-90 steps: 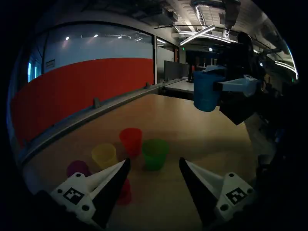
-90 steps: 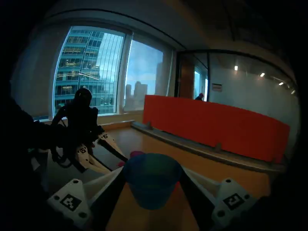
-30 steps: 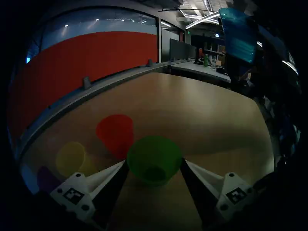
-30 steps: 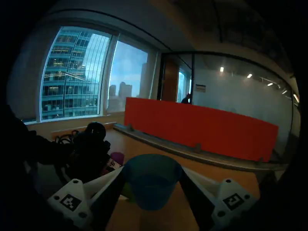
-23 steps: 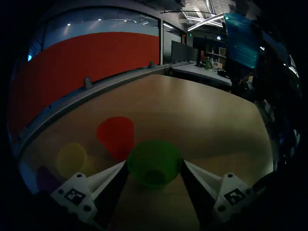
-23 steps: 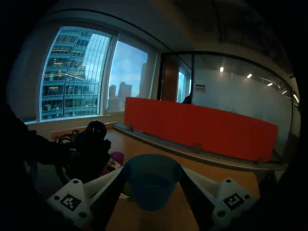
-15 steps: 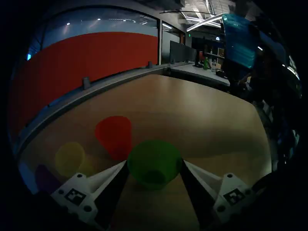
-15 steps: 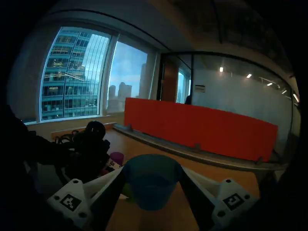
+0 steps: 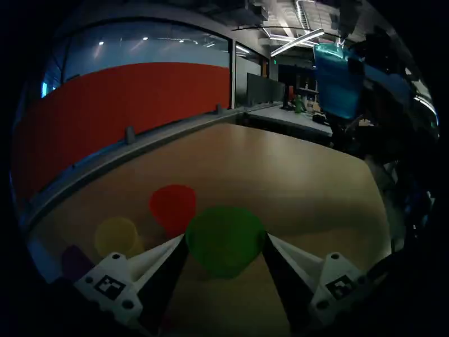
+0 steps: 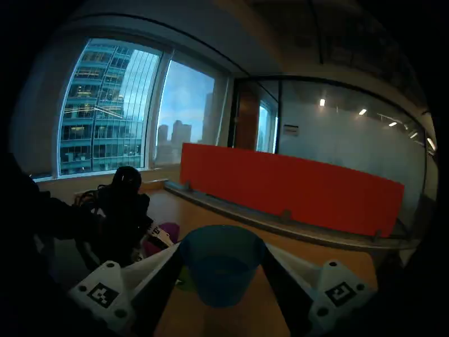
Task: Pour water
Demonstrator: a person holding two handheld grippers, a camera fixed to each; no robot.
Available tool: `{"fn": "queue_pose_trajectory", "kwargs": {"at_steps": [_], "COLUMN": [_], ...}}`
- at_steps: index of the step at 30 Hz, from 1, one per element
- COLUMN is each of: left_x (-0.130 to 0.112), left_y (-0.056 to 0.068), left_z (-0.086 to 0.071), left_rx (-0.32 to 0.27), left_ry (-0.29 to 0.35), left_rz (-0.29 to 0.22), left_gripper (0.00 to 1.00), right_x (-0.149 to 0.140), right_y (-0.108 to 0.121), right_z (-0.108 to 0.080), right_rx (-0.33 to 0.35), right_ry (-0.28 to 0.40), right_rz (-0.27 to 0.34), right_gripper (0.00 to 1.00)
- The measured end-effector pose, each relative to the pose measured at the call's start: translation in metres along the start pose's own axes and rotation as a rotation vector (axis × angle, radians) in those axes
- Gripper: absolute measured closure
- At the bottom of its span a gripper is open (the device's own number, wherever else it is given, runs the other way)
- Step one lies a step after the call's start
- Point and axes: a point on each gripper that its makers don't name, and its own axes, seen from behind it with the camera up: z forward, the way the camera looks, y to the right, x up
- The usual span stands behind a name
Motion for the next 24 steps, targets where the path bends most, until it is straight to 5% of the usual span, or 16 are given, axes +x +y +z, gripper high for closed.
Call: {"fn": "queue_pose_trajectory", "kwargs": {"at_steps": [24], "left_x": [0.083], "left_y": [-0.010], "left_z": [-0.089], "left_rx": [0.043], "left_ry": [0.248], "left_rz": [0.009], "left_gripper": [0.11], "right_x": [0.004], "right_y": [-0.006], "right_z": [0.005], "right_rx": [0.013], "right_ry": [0.005], "right_rz": [-0.006], "right_gripper": [0.08]}}
